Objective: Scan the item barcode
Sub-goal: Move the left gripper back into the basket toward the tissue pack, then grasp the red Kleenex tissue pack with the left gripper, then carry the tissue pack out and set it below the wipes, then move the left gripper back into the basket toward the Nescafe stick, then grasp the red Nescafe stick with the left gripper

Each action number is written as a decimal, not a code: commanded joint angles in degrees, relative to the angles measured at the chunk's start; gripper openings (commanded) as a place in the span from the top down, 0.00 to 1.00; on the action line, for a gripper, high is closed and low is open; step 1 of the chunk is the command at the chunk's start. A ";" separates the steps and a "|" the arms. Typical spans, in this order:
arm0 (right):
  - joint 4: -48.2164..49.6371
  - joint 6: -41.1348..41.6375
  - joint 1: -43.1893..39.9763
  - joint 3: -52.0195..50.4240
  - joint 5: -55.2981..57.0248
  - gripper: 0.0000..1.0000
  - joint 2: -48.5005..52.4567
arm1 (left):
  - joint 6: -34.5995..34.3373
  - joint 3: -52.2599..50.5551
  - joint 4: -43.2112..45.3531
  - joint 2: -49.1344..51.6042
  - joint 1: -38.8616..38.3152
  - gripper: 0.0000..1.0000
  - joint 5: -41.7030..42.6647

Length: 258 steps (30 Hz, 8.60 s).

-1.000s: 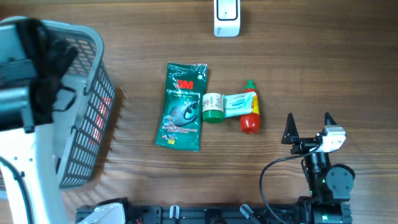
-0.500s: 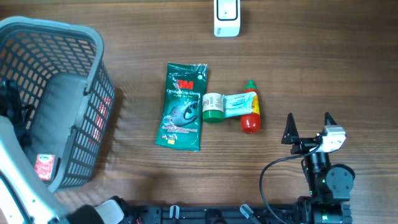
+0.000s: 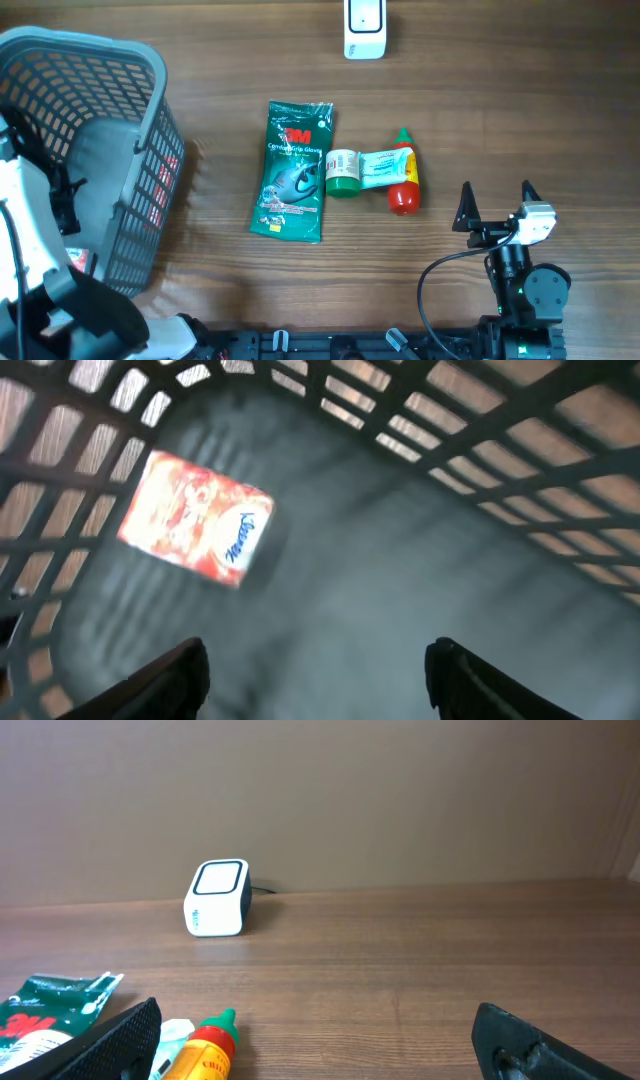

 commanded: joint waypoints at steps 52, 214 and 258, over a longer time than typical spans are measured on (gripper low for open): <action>0.26 -0.72 -0.04 -0.07 -0.72 0.00 -0.35 | 14.40 10.71 -7.10 11.54 4.90 0.96 -0.39; 0.26 -0.72 -0.04 -0.07 -0.72 0.00 -0.35 | -38.14 2.16 6.10 27.98 -18.84 0.00 14.62; 0.26 -0.70 -0.04 -0.07 -0.72 0.00 -0.35 | -38.42 -8.22 2.01 18.58 -11.15 0.14 10.29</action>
